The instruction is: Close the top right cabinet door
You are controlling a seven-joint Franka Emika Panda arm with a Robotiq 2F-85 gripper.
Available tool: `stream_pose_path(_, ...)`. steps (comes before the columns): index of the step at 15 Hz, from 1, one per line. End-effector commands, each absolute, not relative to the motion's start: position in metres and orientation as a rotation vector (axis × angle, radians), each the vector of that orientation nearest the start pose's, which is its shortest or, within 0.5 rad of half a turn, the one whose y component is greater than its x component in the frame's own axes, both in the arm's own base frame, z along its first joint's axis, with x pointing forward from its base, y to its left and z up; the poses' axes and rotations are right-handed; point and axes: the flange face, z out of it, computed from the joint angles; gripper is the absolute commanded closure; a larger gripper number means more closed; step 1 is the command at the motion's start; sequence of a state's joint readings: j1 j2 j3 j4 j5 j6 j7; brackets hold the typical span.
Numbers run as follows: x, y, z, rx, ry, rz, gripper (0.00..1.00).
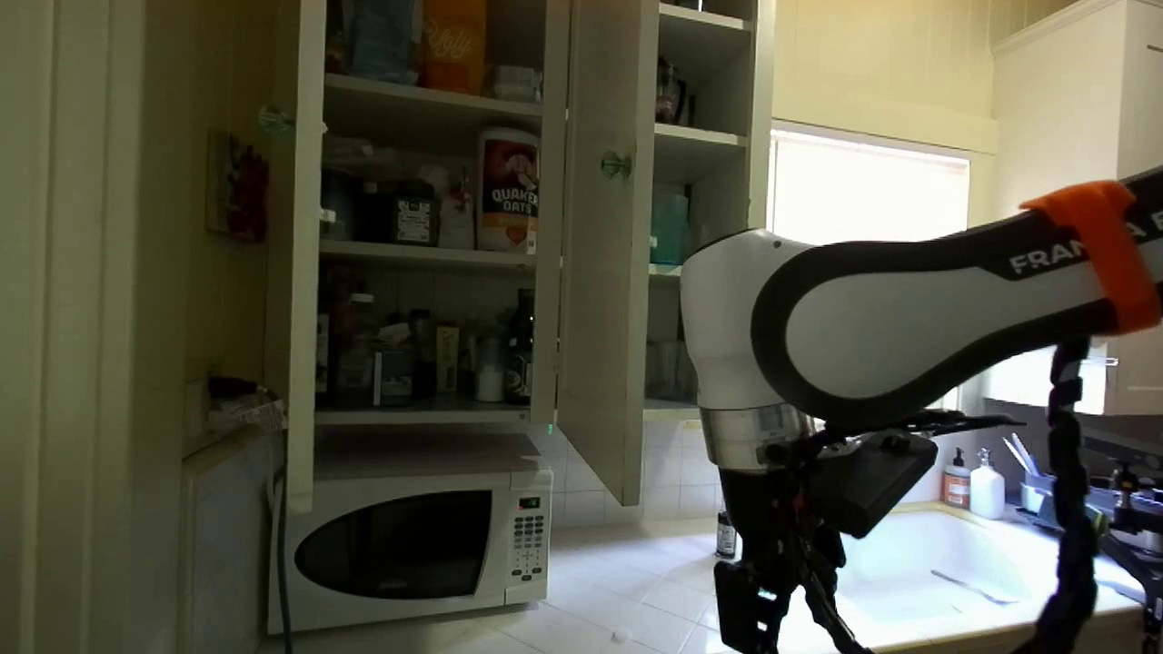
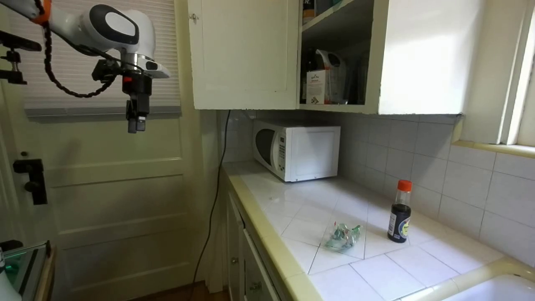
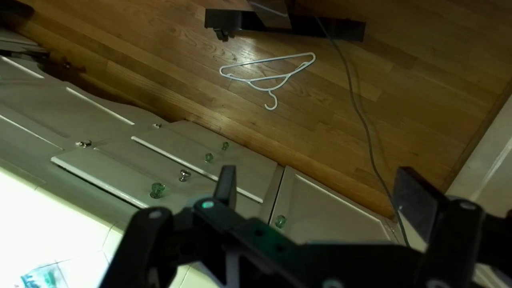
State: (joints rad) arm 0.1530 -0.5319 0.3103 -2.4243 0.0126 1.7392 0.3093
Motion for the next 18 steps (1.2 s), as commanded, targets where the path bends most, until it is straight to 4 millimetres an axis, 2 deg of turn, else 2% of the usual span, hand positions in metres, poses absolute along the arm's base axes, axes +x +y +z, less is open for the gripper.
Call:
stream_pose_path(1, 0.296, 0.201, 0.472, -3.383, -0.060, -0.045, 0.00)
stream_pose_path(4, 0.269, 0.214, 0.477, -3.420, 0.030, -0.253, 0.00)
stream_pose_path(6, 0.255, 0.218, 0.488, -3.435, 0.101, -0.380, 0.00)
stream_pose_path(8, 0.245, 0.218, 0.502, -3.450, 0.193, -0.507, 0.00)
stream_pose_path(11, 0.241, 0.208, 0.528, -3.471, 0.297, -0.737, 0.00)
stream_pose_path(13, 0.249, 0.194, 0.544, -3.494, 0.356, -0.887, 0.00)
stream_pose_path(15, 0.267, 0.180, 0.559, -3.525, 0.329, -0.965, 0.00)
stream_pose_path(18, 0.299, 0.167, 0.581, -3.526, 0.124, -1.022, 0.00)
